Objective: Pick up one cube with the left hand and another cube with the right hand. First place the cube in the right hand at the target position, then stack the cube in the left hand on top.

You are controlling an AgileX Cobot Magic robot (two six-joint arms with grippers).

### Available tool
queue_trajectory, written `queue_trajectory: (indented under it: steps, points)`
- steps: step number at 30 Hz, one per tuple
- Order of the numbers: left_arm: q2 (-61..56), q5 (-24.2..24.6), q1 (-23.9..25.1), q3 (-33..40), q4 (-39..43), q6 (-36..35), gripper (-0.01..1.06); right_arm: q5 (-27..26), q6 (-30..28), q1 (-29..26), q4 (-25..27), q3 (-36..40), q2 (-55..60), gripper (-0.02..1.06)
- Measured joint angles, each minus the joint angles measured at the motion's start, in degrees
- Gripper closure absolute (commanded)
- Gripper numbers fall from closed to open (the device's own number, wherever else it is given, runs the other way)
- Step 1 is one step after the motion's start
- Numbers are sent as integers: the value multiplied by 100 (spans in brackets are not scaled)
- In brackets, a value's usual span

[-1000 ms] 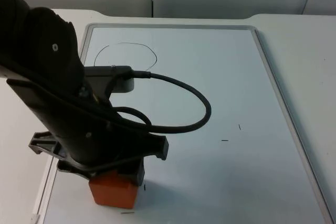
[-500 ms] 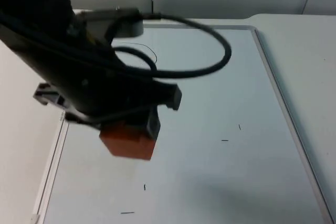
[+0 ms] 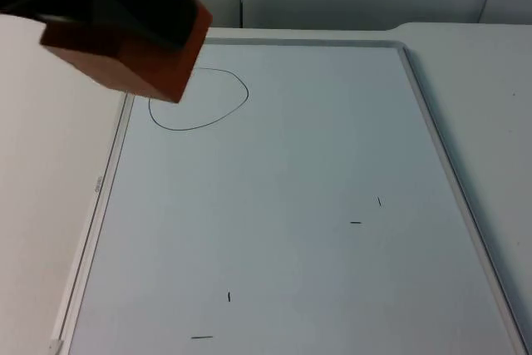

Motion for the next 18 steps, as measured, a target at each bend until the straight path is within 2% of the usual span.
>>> queue_trajectory:
  steps: [8, 12, 13, 18]
  points:
    - [-768, 114, 0, 363, 136, 0, 86, -13, -68, 0, 0, -194, 1231, 105]
    - [-892, 114, 0, 571, 220, 10, 86, -13, -154, 0, 12, -970, 2603, 105]
    - [-892, 114, 0, 571, 220, 10, 86, -13, -154, 0, 12, -970, 2603, 105]
    - [-892, -10, 0, 651, 296, 10, 86, 168, -912, 0, 536, -2548, 4536, 105]
